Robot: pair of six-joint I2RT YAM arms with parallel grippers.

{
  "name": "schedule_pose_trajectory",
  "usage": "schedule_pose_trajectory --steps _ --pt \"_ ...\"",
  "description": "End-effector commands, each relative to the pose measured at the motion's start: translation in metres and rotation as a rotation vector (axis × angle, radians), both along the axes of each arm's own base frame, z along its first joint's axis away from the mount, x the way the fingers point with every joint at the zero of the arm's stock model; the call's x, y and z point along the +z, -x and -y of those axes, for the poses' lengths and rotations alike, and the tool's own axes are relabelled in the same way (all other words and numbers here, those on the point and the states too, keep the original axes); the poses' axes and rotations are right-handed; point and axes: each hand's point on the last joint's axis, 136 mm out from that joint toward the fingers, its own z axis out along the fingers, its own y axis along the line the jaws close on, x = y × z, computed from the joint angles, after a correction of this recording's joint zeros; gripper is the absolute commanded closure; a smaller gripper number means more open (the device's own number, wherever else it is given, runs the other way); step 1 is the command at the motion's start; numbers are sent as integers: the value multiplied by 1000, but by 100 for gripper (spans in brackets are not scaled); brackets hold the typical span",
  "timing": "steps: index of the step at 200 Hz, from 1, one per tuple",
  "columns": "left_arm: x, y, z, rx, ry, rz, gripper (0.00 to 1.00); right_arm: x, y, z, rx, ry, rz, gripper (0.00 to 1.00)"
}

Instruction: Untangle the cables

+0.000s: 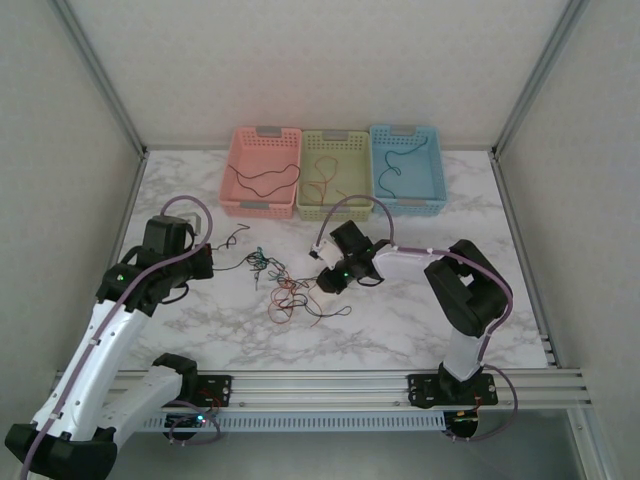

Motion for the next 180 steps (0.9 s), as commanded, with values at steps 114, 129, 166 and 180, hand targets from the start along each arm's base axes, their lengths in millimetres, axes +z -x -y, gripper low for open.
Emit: schedule_pose_trajectory --steps 114,129,166,180 --pt "9 1 1 -11 20 37 100 98 -23 33 -215 -141 236 100" --pt "9 2 0 -11 20 37 100 131 -28 44 -273 -202 287 100" --pt "9 1 0 -10 19 39 100 231 -32 74 -389 -393 430 100" --pt "9 1 0 -8 18 38 100 269 -28 81 -410 -466 469 100"
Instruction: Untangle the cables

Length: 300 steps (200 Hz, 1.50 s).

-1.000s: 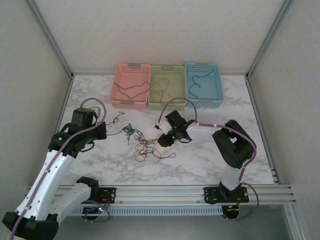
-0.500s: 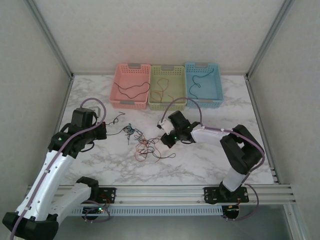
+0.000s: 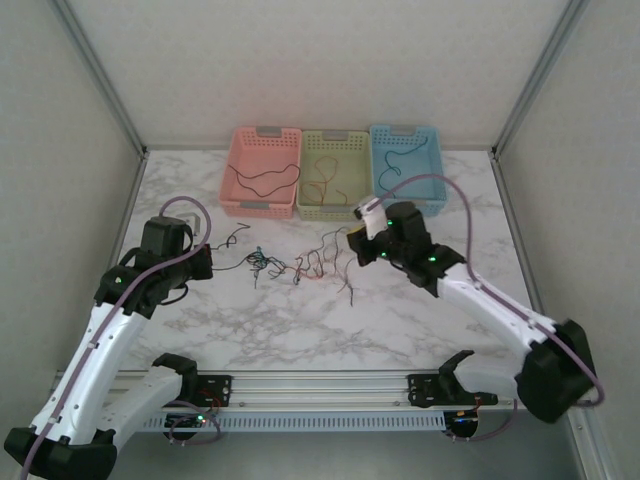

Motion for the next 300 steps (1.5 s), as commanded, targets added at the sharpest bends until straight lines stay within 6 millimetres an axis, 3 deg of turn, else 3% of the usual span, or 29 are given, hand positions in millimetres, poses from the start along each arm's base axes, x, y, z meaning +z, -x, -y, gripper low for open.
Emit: schedule_pose_trajectory --steps 1,40,62,77,89,104,157,182,218,247,276,300 --pt "5 -1 -1 -5 8 24 100 69 1 14 -60 -135 86 100" --pt "3 -2 1 -9 13 13 100 160 13 41 -140 -261 241 100" --pt "4 -2 0 -6 9 17 100 197 18 72 -260 -315 310 100" --pt "4 -1 -1 -1 5 18 100 210 20 94 -353 -334 335 100" --pt "5 -1 -2 3 4 23 100 207 19 109 -429 -327 319 100" --pt "5 -1 -2 3 3 23 100 193 18 114 -444 -292 290 100" --pt "1 -3 -1 0 1 8 100 80 2 131 -574 -162 65 100" --pt "0 -3 -1 0 1 5 100 48 0 125 -555 -176 -10 100" --pt "-4 -4 2 -10 5 -14 100 42 -2 112 -498 -213 -22 100" --pt "-16 -7 14 -51 35 -77 100 48 -2 108 -475 -231 -16 100" --pt "-19 -9 33 -95 82 -132 100 64 0 99 -433 -284 -22 100" --pt "-10 -14 63 -142 117 -98 100 90 5 89 -378 -339 -23 100"
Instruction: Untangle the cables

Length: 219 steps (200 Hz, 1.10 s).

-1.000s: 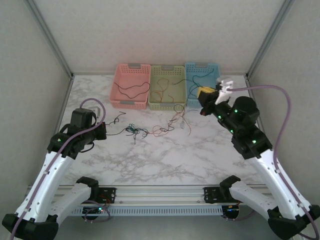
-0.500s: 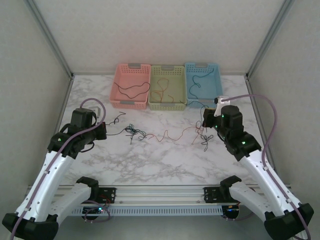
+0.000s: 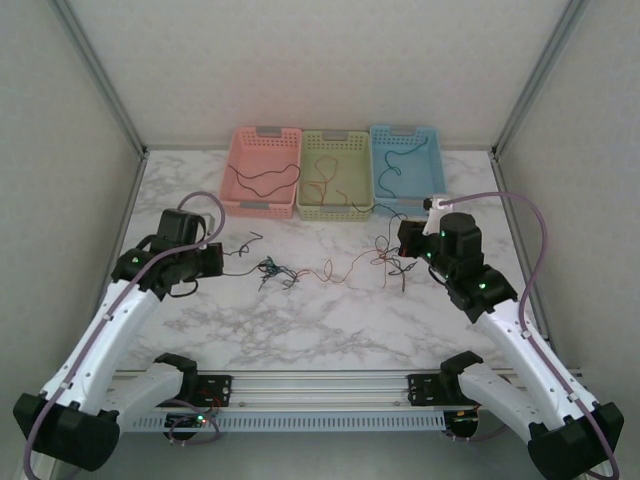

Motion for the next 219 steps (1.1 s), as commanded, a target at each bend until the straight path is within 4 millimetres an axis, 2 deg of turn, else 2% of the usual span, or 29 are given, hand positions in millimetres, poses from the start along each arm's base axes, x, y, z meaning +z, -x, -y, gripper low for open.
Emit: schedule_pose_trajectory --steps 1,21,37,48,71,101,117,142,159,195,219 --pt "21 -7 34 -54 79 53 100 49 2 -13 63 -103 77 100" --pt "9 -14 39 -30 23 47 99 70 8 -14 76 -130 104 100" --pt "-9 -16 49 -19 39 17 95 75 10 -13 76 -136 101 100" --pt "-19 -16 57 -16 69 8 84 75 12 -13 75 -141 90 100" --pt "-28 -15 64 -18 90 1 51 77 16 -11 70 -153 80 100" --pt "-16 -12 71 -47 122 27 33 71 17 -9 57 -160 56 100" --pt "-4 -8 83 -100 191 52 31 68 17 -8 38 -173 35 100" --pt "14 -1 117 -219 316 99 31 63 15 -9 32 -194 11 100" --pt "23 2 143 -311 335 132 32 62 15 -11 34 -204 5 100" --pt "31 5 201 -522 327 198 31 62 14 -11 35 -209 0 100" --pt "30 -5 234 -621 347 238 29 62 13 -14 44 -226 -10 100"
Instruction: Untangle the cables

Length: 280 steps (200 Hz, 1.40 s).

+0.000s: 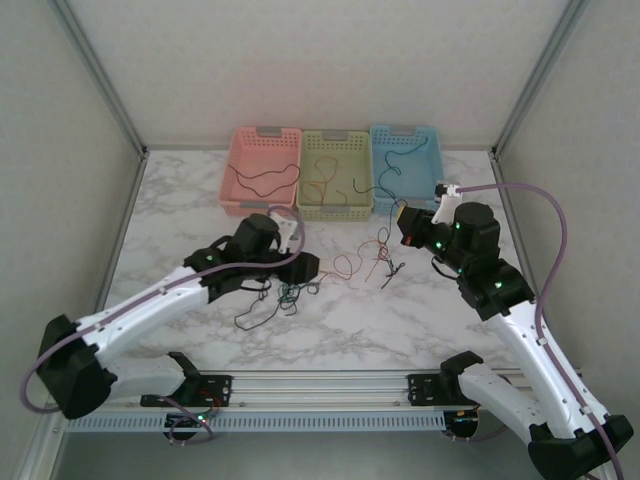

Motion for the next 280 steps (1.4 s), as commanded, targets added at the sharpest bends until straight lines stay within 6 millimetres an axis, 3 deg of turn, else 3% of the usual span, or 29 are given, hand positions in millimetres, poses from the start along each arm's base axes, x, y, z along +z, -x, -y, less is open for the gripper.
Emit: schedule_pose_trajectory --steps 1,48,76,111,153,184,210,228,245,261,280 --pt "28 -12 41 -137 89 132 29 4 1 -5 19 -38 -5 100" --pt "24 -34 92 -283 137 206 28 5 2 -6 25 -50 -16 100" --pt "22 -29 115 -393 187 217 29 5 2 -5 20 -51 -21 100" --pt "7 -21 130 -463 178 200 30 5 3 -5 19 -46 -23 100" --pt "-13 -32 139 -454 138 187 32 3 2 -5 17 -43 -28 100" --pt "-16 -38 145 -460 129 184 37 2 2 -4 16 -36 -31 100" --pt "-21 -39 148 -463 129 170 51 1 2 -3 12 -29 -32 100" --pt "-26 -38 144 -452 119 169 73 1 2 -2 9 -25 -29 100" --pt "-32 -39 135 -420 102 166 99 2 2 3 -12 -7 -20 100" --pt "-41 -45 119 -336 71 163 100 6 0 12 -55 26 0 100" --pt "-62 -56 85 -189 14 113 100 19 -3 36 -160 87 35 100"
